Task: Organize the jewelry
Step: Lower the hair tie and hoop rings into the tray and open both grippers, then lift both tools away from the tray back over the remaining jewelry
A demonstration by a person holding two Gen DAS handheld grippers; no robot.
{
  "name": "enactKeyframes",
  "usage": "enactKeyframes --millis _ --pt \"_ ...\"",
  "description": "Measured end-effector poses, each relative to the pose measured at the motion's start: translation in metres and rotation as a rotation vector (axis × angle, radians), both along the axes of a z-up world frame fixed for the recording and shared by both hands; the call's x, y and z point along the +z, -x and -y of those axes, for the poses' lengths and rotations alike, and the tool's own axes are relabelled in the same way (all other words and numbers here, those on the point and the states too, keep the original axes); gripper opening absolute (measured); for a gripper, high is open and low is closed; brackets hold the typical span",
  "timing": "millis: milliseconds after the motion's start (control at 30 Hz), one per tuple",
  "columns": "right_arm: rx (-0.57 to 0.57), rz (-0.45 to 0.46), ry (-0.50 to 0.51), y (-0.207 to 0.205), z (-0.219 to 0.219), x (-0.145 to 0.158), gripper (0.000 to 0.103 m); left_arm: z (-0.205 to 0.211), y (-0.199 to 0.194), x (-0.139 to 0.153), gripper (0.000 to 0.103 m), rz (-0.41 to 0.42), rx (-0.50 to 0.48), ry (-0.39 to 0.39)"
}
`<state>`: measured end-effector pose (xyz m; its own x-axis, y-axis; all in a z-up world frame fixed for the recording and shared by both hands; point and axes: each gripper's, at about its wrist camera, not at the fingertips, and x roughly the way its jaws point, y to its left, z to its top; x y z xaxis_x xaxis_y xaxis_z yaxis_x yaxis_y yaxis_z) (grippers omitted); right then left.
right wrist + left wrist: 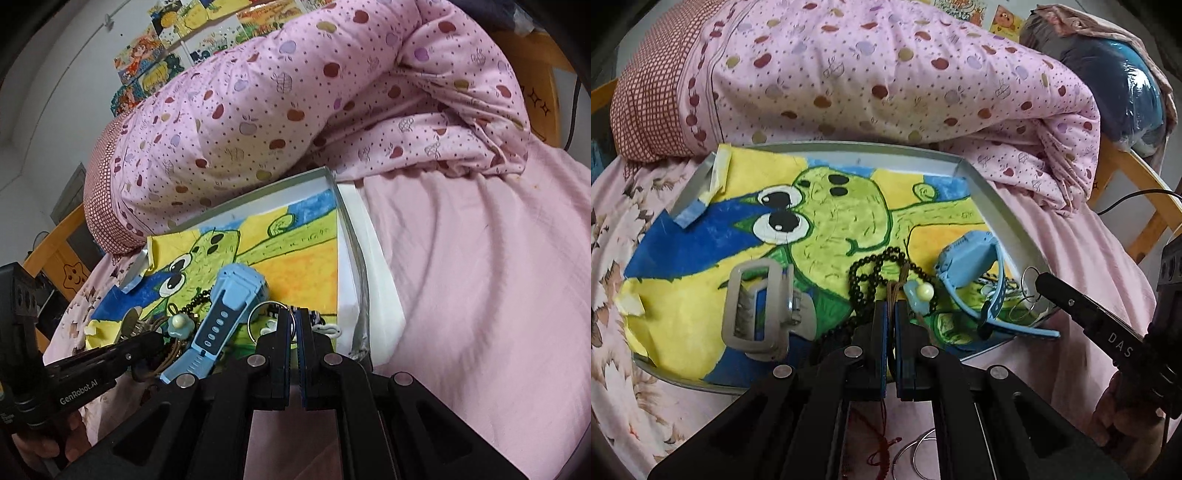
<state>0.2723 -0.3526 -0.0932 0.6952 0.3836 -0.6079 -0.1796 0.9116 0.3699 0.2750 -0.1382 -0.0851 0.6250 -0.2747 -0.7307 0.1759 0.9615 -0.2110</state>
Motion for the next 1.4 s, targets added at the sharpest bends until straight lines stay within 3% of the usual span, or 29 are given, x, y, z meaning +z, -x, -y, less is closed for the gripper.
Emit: enactKeyframes --millis 367,433,533,600,700,767,867,1000,1067,1133,1233,1400 --pt "-0.012 -0.005 0.027 0.001 0.000 0.002 0.004 -0.003 -0.003 -0.006 0.002 -0.049 0.015 0.015" --pt "-0.016 0.005 0.041 0.002 0.000 0.005 0.009 -0.004 -0.003 -0.005 0.003 -0.051 0.021 0.006" --pt "-0.026 0.029 0.054 0.004 0.001 0.012 0.028 -0.006 -0.001 0.001 0.021 -0.043 0.033 0.014" --pt "-0.030 0.051 0.063 0.008 0.002 0.019 0.032 -0.011 0.003 0.008 0.046 -0.016 0.047 0.041" --pt "-0.032 0.084 0.090 0.013 0.000 0.030 0.037 -0.014 0.008 0.020 0.048 0.020 0.062 0.061" --pt "-0.036 0.113 0.103 0.019 -0.001 0.039 0.054 -0.016 0.011 0.028 0.049 0.033 0.071 0.056" --pt "-0.040 0.167 0.090 0.030 -0.002 0.054 0.071 -0.021 0.018 0.042 0.066 0.069 0.087 0.072" --pt "-0.031 0.234 0.085 0.044 -0.006 0.071 0.084 -0.027 0.030 0.060 0.078 0.113 0.095 0.056" --pt "-0.023 0.274 0.086 0.053 -0.010 0.079 0.094 -0.029 0.037 0.069 0.079 0.132 0.101 0.036" --pt "-0.020 0.317 0.091 0.062 -0.014 0.088 0.097 -0.033 0.045 0.078 0.080 0.162 0.116 0.012" --pt "-0.017 0.352 0.090 0.071 -0.018 0.097 0.103 -0.040 0.059 0.090 0.100 0.209 0.129 0.003" --pt "-0.036 0.407 0.105 0.088 -0.025 0.112 0.103 -0.054 0.080 0.107 0.101 0.279 0.152 -0.003"
